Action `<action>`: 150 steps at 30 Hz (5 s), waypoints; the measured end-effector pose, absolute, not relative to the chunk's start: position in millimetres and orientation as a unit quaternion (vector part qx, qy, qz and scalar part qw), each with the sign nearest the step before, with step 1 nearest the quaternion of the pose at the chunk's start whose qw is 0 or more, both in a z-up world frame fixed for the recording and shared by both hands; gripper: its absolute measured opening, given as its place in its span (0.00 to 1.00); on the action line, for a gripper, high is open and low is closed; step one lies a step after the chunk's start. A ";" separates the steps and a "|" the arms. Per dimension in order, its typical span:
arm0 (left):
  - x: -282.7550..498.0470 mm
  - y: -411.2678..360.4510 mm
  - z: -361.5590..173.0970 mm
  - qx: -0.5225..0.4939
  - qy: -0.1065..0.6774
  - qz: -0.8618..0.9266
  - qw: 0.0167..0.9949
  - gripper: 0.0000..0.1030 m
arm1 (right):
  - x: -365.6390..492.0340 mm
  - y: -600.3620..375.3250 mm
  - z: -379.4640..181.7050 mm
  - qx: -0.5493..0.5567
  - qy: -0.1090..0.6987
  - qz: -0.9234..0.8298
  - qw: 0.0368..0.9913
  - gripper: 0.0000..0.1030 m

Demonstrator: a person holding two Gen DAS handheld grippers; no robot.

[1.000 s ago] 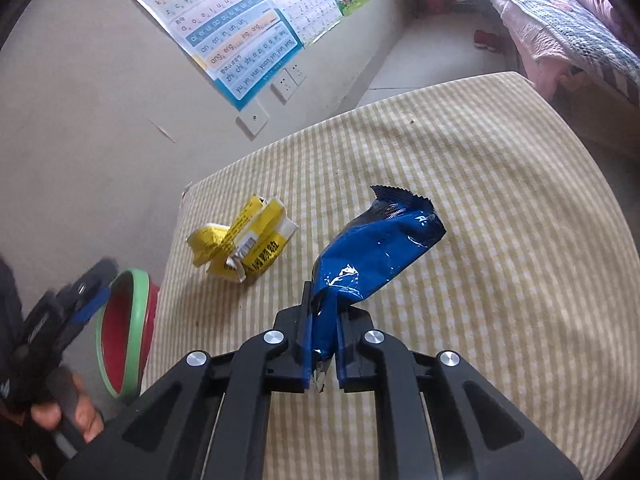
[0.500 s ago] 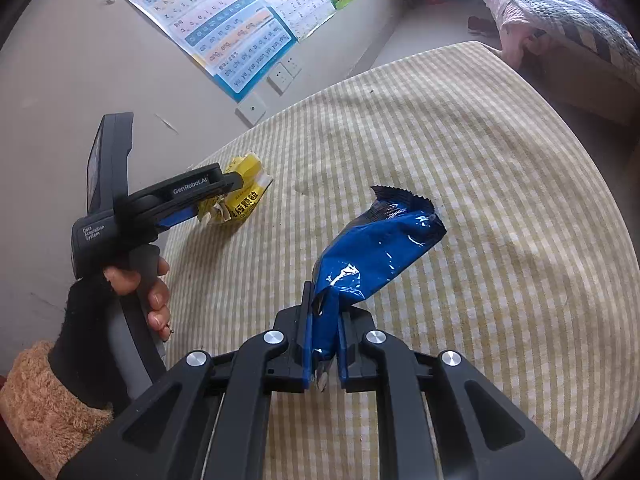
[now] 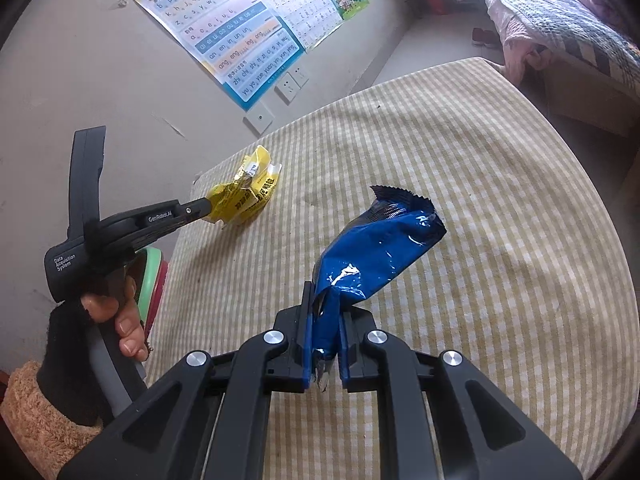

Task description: Collect trash

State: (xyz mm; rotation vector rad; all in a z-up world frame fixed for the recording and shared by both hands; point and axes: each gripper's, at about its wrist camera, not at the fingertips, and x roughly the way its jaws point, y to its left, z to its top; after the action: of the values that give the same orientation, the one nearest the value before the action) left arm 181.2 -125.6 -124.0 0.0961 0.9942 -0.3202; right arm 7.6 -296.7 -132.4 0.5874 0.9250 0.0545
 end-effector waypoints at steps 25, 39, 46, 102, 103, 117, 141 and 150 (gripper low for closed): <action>203.0 -146.3 -130.7 0.099 0.461 -0.206 0.857 0.49 | 10.0 -303.4 -153.0 0.299 0.461 0.024 0.835 0.11; 71.3 -79.2 -39.5 0.033 0.380 -0.166 0.910 0.50 | 2.3 -261.2 -97.9 0.245 0.429 0.065 0.867 0.11; 49.4 -48.7 -28.7 0.010 0.371 -0.143 0.918 0.50 | -0.4 -234.2 -72.5 0.216 0.417 0.090 0.879 0.11; 108.1 181.2 -65.6 -0.122 0.375 0.054 0.918 0.51 | 122.1 7.0 -40.2 0.021 0.406 0.264 0.875 0.12; 109.3 181.6 -66.3 -0.122 0.376 0.055 0.917 0.51 | 121.3 8.7 -40.6 0.019 0.407 0.264 0.874 0.12; 119.9 193.3 -81.8 -0.139 0.391 0.064 0.908 0.51 | 138.1 29.6 -52.6 0.000 0.423 0.275 0.863 0.12; 129.2 181.6 -84.4 -0.104 0.390 0.085 0.911 0.84 | 120.0 -27.3 -32.8 0.021 0.372 0.248 0.894 0.67; 92.3 124.8 -50.1 -0.089 0.361 0.030 0.928 0.85 | 72.0 -93.4 -10.1 0.041 0.334 0.210 0.918 0.80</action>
State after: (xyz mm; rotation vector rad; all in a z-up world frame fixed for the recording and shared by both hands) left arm 92.3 124.8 -50.1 -0.1817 0.7405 0.0612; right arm 72.0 -93.4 -10.1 0.0845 0.6861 0.4328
